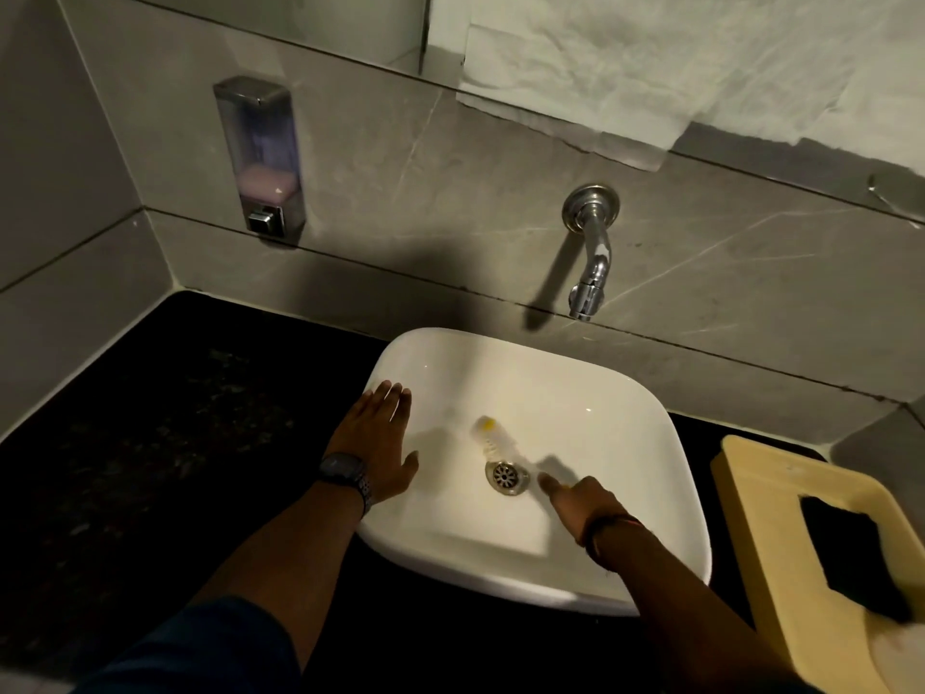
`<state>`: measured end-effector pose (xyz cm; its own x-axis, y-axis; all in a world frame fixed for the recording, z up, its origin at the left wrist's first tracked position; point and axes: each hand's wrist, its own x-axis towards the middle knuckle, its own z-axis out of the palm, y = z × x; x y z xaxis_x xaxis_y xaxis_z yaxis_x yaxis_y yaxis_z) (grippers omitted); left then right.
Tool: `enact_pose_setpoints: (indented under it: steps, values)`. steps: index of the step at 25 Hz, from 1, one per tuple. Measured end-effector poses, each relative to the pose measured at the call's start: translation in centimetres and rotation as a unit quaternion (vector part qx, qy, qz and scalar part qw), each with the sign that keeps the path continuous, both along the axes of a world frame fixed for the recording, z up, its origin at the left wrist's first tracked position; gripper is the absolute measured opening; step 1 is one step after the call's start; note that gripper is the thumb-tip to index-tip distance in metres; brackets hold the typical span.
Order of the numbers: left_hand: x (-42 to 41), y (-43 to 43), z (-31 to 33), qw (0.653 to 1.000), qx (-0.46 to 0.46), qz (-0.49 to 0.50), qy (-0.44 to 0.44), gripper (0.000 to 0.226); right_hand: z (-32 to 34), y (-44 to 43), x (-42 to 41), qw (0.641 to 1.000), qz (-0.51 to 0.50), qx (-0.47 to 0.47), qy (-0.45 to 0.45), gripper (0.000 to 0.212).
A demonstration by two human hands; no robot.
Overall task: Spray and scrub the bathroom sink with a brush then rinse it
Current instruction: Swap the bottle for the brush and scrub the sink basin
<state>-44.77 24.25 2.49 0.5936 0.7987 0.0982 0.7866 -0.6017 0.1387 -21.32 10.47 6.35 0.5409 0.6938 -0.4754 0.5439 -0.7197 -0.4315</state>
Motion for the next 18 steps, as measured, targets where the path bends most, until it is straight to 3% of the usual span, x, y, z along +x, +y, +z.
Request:
enact_pose_setpoints:
  steps: [2, 3, 5, 7, 9, 11, 12, 15, 18]
  values:
    - [0.0, 0.2, -0.1, 1.0, 0.005, -0.002, 0.001, 0.083, -1.2, 0.2, -1.2, 0.994, 0.107, 0.017, 0.027, 0.043]
    - [-0.1, 0.2, -0.2, 1.0, 0.007, -0.002, 0.001, 0.083, -1.4, 0.0, -0.9, 0.992, 0.122, 0.018, -0.004, 0.045]
    - [0.0, 0.1, -0.3, 1.0, 0.007, 0.0, 0.005, 0.083, -1.0, -0.4, 1.1, 0.995, -0.008, -0.003, -0.101, 0.065]
    - [0.0, 0.2, -0.4, 1.0, 0.01, 0.001, 0.012, 0.083, -0.2, -2.0, 4.0, 0.982, -0.124, -0.057, -0.131, 0.078]
    - [0.0, 0.2, -0.5, 1.0, 0.016, -0.002, 0.019, 0.083, 0.4, -3.3, 5.8, 0.987, -0.131, -0.076, -0.057, 0.075]
    - [0.0, 0.2, -0.6, 0.999, 0.023, -0.003, 0.024, 0.083, 1.4, -4.4, 4.5, 0.989, -0.084, -0.1, 0.062, 0.067]
    - [0.1, 0.3, -0.6, 0.999, 0.023, -0.003, 0.026, 0.083, 1.5, -4.5, 3.6, 0.99, -0.035, -0.116, 0.077, 0.068]
    - [0.1, 0.3, -0.7, 0.999, 0.025, -0.001, 0.035, 0.083, -0.9, -3.6, 1.9, 0.989, 0.088, -0.101, -0.064, 0.083]
    - [0.2, 0.3, -0.8, 0.999, 0.017, 0.002, 0.038, 0.083, -0.8, -2.3, 2.3, 0.99, -0.033, -0.056, -0.128, 0.081]
